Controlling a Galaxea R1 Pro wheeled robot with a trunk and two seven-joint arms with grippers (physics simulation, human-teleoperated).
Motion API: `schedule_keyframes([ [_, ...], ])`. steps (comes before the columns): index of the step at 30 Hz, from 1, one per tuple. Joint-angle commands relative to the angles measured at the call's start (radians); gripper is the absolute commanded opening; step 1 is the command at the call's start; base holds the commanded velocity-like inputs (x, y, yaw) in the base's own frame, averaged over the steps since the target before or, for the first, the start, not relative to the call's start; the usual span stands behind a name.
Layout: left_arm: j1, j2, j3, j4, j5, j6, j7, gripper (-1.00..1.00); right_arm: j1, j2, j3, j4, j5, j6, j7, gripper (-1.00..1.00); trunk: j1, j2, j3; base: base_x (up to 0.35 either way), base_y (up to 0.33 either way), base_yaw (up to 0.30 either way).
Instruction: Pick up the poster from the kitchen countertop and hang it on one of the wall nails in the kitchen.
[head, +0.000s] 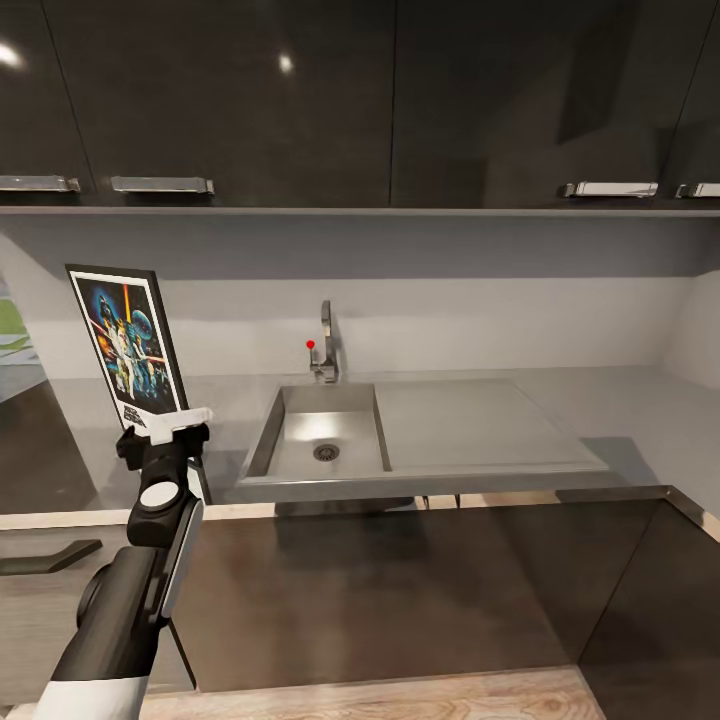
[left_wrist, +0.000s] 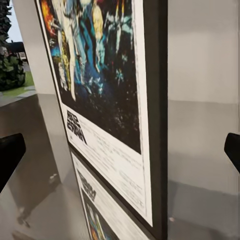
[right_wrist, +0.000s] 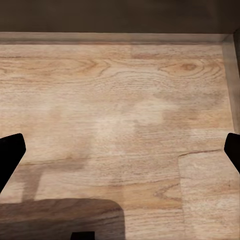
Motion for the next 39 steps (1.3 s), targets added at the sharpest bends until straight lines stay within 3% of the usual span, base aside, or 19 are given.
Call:
schedule_keyframes([
  [1, -0.001, 0.000, 0.001, 0.000, -0.010, 0.008, -0.003, 1.00, -0.001, 0.000, 0.000, 0.001, 0.001, -0.003, 0.000, 1.00, 0.000, -0.001, -0.001, 0.000, 0.000, 0.000],
  [39, -0.001, 0.009, -0.001, 0.037, -0.016, 0.009, 0.001, 1.00, -0.001, 0.000, 0.000, 0.001, 0.002, -0.002, 0.000, 1.00, 0.000, -0.001, -0.001, 0.049, 0.000, 0.000],
])
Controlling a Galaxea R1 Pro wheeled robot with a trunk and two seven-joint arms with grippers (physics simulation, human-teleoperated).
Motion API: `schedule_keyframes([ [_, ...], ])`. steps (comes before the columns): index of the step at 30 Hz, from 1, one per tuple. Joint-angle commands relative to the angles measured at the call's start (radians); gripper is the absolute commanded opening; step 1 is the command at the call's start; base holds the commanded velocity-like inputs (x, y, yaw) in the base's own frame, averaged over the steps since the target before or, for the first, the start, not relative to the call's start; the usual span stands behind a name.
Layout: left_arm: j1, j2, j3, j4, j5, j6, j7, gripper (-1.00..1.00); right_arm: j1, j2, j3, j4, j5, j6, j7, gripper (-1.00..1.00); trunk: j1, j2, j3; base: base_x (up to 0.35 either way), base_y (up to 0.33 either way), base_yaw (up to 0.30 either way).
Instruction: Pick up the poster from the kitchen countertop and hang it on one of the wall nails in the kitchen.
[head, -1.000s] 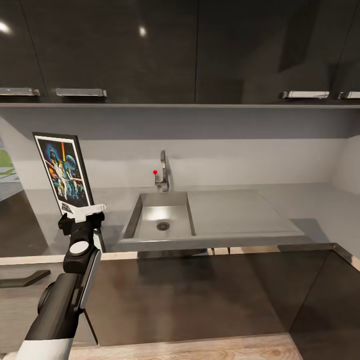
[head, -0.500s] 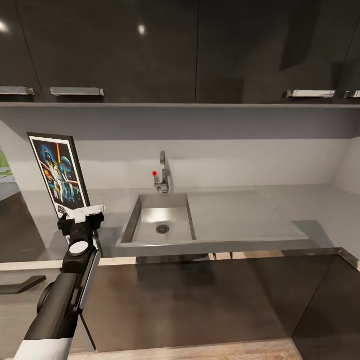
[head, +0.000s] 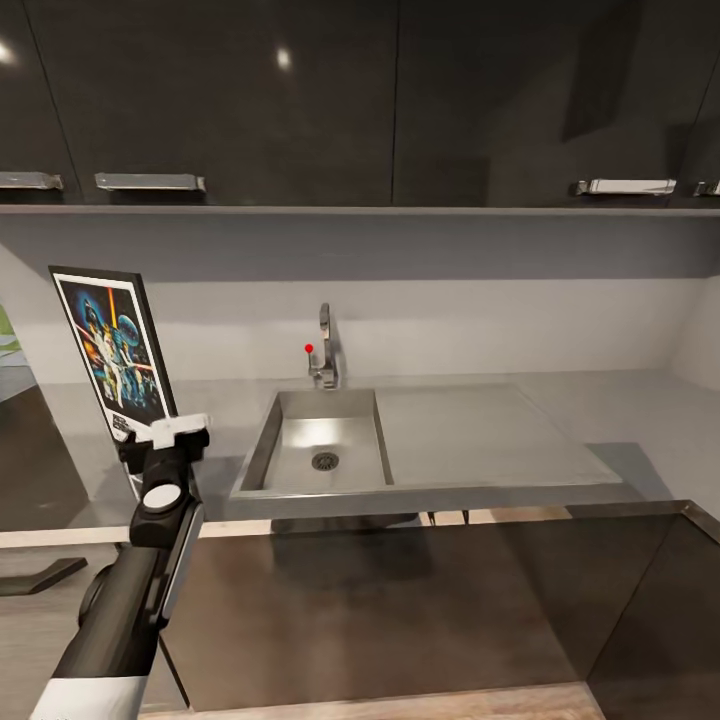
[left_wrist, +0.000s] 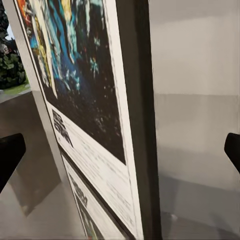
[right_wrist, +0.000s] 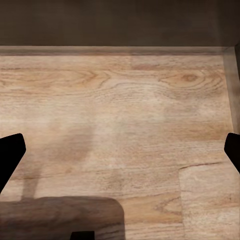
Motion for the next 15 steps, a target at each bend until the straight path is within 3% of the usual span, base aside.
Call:
schedule_keyframes([
  [1, -0.001, -0.001, -0.001, 0.005, -0.011, 0.009, -0.002, 1.00, -0.001, 0.000, 0.000, 0.001, 0.001, -0.003, 0.000, 1.00, 0.000, -0.001, -0.001, 0.001, 0.000, 0.000],
  [15, -0.027, -0.003, -0.004, 0.070, -0.013, 0.016, 0.001, 1.00, -0.001, 0.000, 0.000, 0.001, 0.001, -0.003, 0.000, 1.00, 0.000, -0.001, -0.001, 0.000, 0.000, 0.000],
])
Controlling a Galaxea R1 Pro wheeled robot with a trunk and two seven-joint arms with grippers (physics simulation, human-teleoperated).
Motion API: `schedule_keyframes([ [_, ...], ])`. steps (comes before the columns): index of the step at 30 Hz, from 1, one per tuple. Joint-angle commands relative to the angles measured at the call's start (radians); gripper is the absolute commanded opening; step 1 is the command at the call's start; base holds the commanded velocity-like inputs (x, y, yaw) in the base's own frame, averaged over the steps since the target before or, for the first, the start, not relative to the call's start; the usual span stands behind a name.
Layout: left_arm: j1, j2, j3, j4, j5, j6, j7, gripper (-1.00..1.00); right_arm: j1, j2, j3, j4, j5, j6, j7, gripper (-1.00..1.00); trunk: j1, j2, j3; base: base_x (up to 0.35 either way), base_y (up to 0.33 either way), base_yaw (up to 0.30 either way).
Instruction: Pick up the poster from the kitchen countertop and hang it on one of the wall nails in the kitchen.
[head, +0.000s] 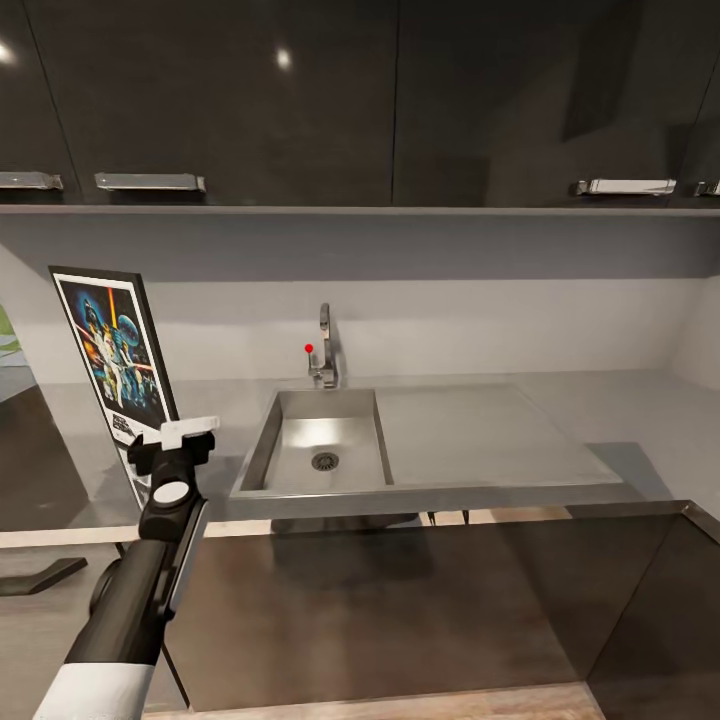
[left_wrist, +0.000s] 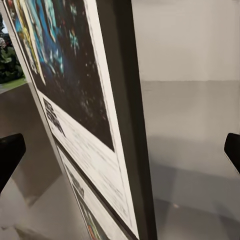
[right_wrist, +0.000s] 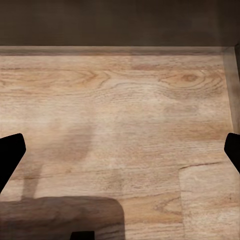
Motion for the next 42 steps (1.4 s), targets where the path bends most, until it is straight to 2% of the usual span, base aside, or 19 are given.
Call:
schedule_keyframes([
  [1, -0.007, 0.000, 0.001, 0.001, -0.011, 0.009, -0.001, 1.00, -0.001, 0.000, 0.000, 0.001, 0.001, -0.003, 0.000, 1.00, 0.000, -0.001, -0.001, 0.000, 0.000, 0.000],
  [10, -0.032, -0.001, 0.001, 0.022, -0.013, 0.011, 0.003, 1.00, -0.001, 0.000, 0.000, 0.001, 0.001, -0.003, 0.000, 1.00, 0.000, -0.001, -0.001, 0.000, 0.000, 0.000],
  [16, -0.058, -0.001, 0.001, 0.061, -0.021, 0.012, 0.044, 1.00, -0.001, 0.000, 0.000, 0.001, 0.001, -0.003, 0.000, 1.00, 0.000, -0.001, -0.001, 0.000, 0.000, 0.000],
  [24, -0.061, 0.001, 0.001, 0.072, -0.024, 0.010, 0.052, 1.00, -0.001, 0.000, 0.000, 0.001, 0.001, -0.003, 0.000, 1.00, 0.000, -0.001, -0.001, 0.000, 0.000, 0.000],
  [32, -0.062, 0.006, 0.009, 0.069, -0.056, 0.004, 0.053, 1.00, -0.001, 0.000, 0.000, 0.001, 0.001, -0.003, 0.000, 1.00, 0.000, -0.001, -0.001, 0.000, 0.000, 0.000],
  [42, -0.062, 0.006, 0.011, 0.063, -0.059, 0.003, 0.054, 1.00, -0.001, 0.000, 0.000, 0.001, 0.001, -0.003, 0.000, 1.00, 0.000, -0.001, -0.001, 0.019, 0.000, 0.000],
])
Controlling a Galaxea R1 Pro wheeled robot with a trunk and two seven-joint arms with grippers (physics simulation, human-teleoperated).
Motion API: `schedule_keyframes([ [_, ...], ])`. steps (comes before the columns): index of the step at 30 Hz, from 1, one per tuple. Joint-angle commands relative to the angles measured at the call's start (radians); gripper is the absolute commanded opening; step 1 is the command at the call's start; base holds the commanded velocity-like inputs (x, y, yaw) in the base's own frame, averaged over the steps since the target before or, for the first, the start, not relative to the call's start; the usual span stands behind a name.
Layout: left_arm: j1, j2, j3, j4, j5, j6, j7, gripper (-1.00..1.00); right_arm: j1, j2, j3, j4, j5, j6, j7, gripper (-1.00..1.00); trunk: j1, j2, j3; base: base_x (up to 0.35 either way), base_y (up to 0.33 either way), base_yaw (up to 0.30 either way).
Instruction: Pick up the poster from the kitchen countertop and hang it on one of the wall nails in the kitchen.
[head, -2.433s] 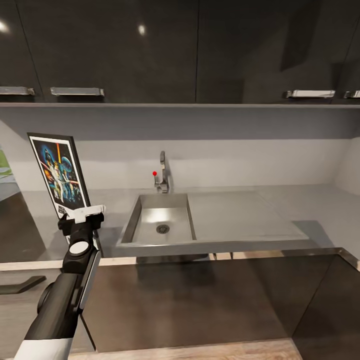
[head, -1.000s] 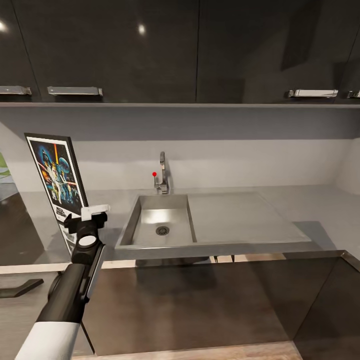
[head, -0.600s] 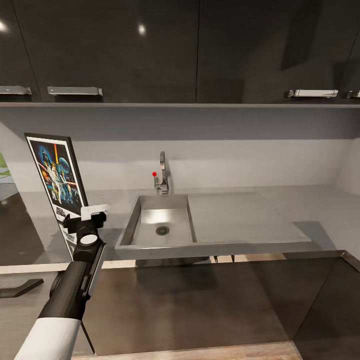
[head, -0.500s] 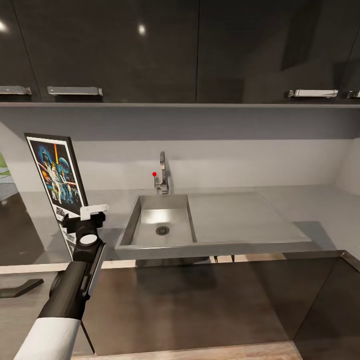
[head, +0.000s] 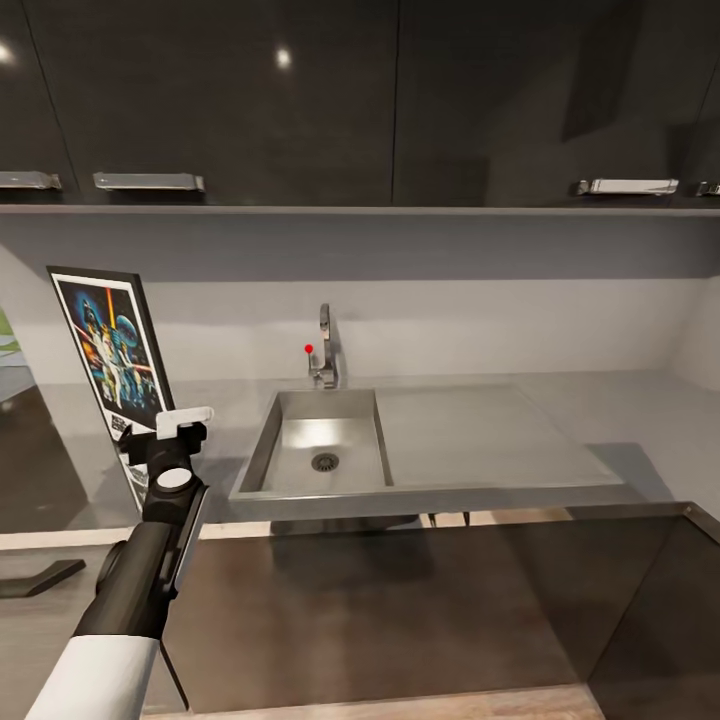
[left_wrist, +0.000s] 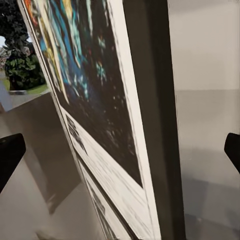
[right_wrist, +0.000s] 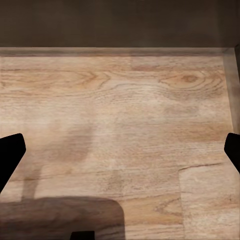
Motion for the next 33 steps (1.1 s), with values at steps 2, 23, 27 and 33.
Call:
schedule_keyframes([
  [2, -0.001, 0.000, 0.000, -0.001, -0.010, 0.008, 0.000, 1.00, -0.001, 0.000, 0.000, 0.001, 0.001, -0.003, 0.000, 1.00, 0.000, -0.001, -0.001, 0.094, 0.000, 0.000],
  [23, -0.001, 0.001, 0.010, 0.004, -0.010, 0.012, 0.001, 1.00, -0.001, 0.000, 0.001, 0.002, 0.001, -0.003, 0.000, 1.00, 0.000, -0.001, -0.001, 0.012, 0.000, 0.000],
  [27, -0.001, 0.001, 0.025, 0.003, -0.010, 0.013, 0.001, 1.00, -0.001, 0.000, 0.001, 0.002, 0.001, -0.003, 0.000, 1.00, 0.000, -0.001, -0.001, 0.000, 0.000, 0.000],
  [33, -0.001, 0.002, 0.035, -0.001, -0.010, 0.009, 0.007, 1.00, -0.001, 0.000, 0.001, 0.003, 0.001, -0.003, 0.000, 1.00, 0.000, -0.001, -0.001, 0.000, 0.000, 0.000],
])
